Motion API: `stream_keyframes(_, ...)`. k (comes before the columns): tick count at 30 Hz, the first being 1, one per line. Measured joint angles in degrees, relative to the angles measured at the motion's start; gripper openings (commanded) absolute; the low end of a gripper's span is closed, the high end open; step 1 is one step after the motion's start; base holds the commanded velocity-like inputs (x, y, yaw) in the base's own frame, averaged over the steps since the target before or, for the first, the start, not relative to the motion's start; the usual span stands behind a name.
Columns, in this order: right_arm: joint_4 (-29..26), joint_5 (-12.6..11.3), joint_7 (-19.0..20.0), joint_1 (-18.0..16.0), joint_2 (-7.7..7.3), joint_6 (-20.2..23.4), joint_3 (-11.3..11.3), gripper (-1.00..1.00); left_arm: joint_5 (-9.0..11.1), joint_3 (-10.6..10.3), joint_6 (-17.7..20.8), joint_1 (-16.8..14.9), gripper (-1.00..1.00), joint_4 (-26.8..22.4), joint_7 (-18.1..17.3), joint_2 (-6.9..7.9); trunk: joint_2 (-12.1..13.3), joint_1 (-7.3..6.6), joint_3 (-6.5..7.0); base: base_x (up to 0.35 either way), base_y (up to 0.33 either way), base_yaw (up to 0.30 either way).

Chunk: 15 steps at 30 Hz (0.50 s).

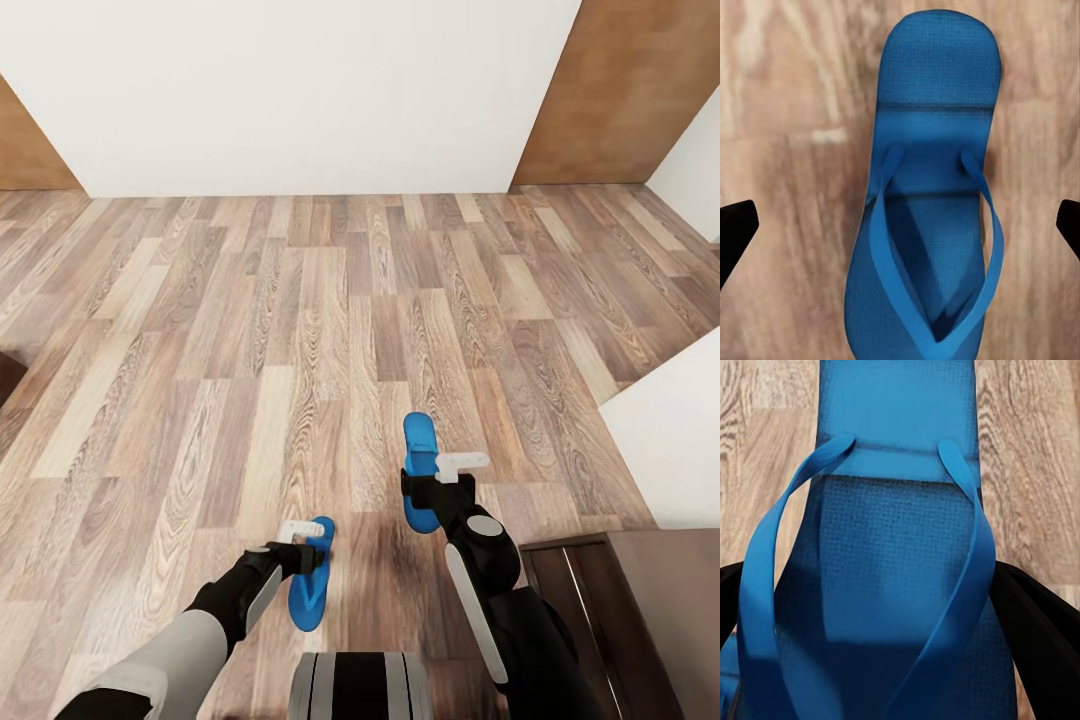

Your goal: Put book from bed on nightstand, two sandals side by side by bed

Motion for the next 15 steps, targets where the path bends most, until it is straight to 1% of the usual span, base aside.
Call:
stream_keyframes(3,0.0,0.0,0.0,0.0,0.00,0.0,0.0,-1.00,0.0,0.0,0.0,0.0,1.00,-0.2,0.0,-0.02,0.0,0.00,0.00,0.000,0.000,0.000)
stream_keyframes(8,0.0,-0.1,0.0,0.0,0.00,0.0,0.0,-1.00,0.0,0.0,0.0,0.0,1.00,-0.3,0.1,-0.02,-0.1,0.13,-1.10,0.000,0.000,0.000)
stream_keyframes(13,0.0,-0.1,0.0,0.0,0.00,0.0,0.0,-1.00,0.0,0.0,0.0,0.0,1.00,-0.3,0.1,-0.03,-0.1,0.13,-1.11,0.000,0.000,0.000)
stream_keyframes(15,0.0,-0.1,0.0,0.0,0.01,0.0,0.0,-1.00,0.0,0.0,0.0,0.0,1.00,-0.3,0.1,-0.03,-0.1,0.18,-1.54,0.000,0.000,0.000)
